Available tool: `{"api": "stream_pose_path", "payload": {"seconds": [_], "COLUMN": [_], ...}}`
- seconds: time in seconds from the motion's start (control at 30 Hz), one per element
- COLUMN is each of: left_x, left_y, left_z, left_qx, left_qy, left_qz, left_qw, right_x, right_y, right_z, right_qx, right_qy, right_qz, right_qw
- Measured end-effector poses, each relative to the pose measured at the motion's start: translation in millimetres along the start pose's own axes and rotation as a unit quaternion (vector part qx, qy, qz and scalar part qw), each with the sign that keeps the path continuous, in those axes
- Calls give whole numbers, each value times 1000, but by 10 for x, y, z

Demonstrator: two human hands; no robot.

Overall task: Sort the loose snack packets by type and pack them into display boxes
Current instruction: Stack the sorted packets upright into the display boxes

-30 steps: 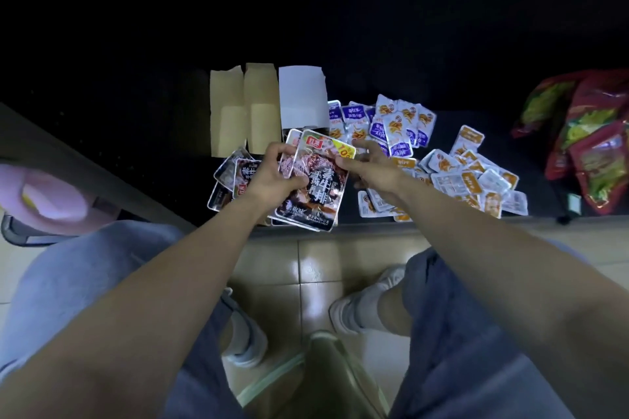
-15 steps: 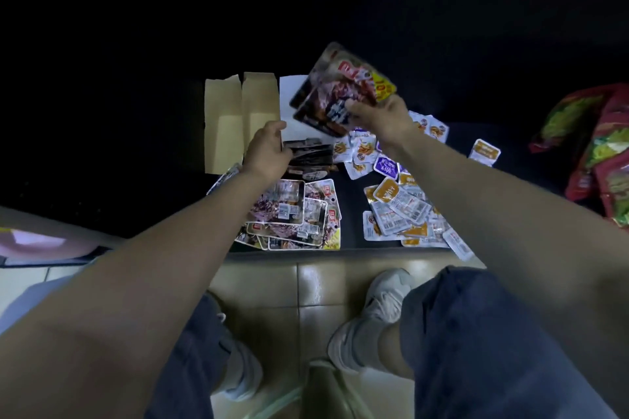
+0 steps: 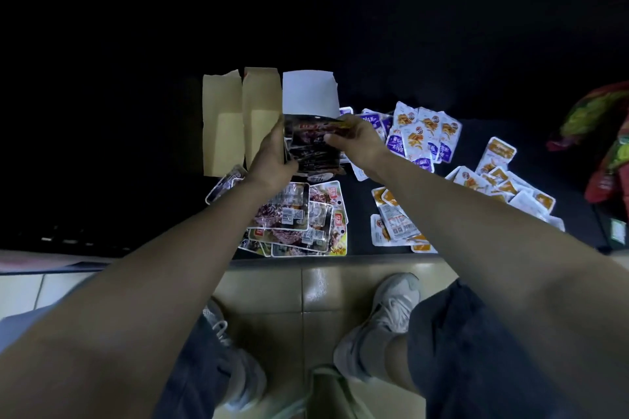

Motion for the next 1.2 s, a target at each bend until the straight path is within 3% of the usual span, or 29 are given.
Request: {"api": "stream_pose_path", "payload": {"seconds": [0.17, 0.3, 0.43, 0.53, 0.7, 0.77, 0.93, 1.1, 1.2], "left_x": [90, 164, -16, -91, 436, 520, 567, 579, 593], "left_y": [69, 64, 140, 262, 788, 891, 891, 916, 926], "left_z": [61, 7, -98, -284, -599, -646, -590, -553, -573], "left_qx": [0, -5, -17, -9, -48, -47, -36, -20, -20], "left_qy": [20, 43, -38, -86, 98, 105, 100, 96, 104], "left_qz": [42, 63, 96, 186, 335, 343, 333, 345, 350], "left_qw": [999, 997, 995, 979, 936, 932, 937, 933, 931], "right_x": [-68, -117, -269, -294, -4, 120, 99, -102, -107], "right_y": [-160, -266, -444, -865, -1675, -1795, -1821, -1485, -1482], "right_z": [111, 15, -177, -351, -671, -787, -793, -678, -636], "right_qx": [2, 42, 67, 154, 296, 324, 308, 225, 217], "right_qy": [-39, -38, -94, -106, -30, -21, -65, -115, -109], "right_qz": [-125, -66, -71, -135, -172, -156, -107, -92, -78], "right_qw": [991, 996, 991, 973, 939, 933, 943, 963, 967]}}
Point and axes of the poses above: each hand's wrist, its own z-axis towards the middle knuckle, its own x-axis out of the palm, y = z × x, the point moved 10 cm from there along z, towards the middle knuckle, and after that the axes turned 6 degrees about z, right-handed, at the moved point
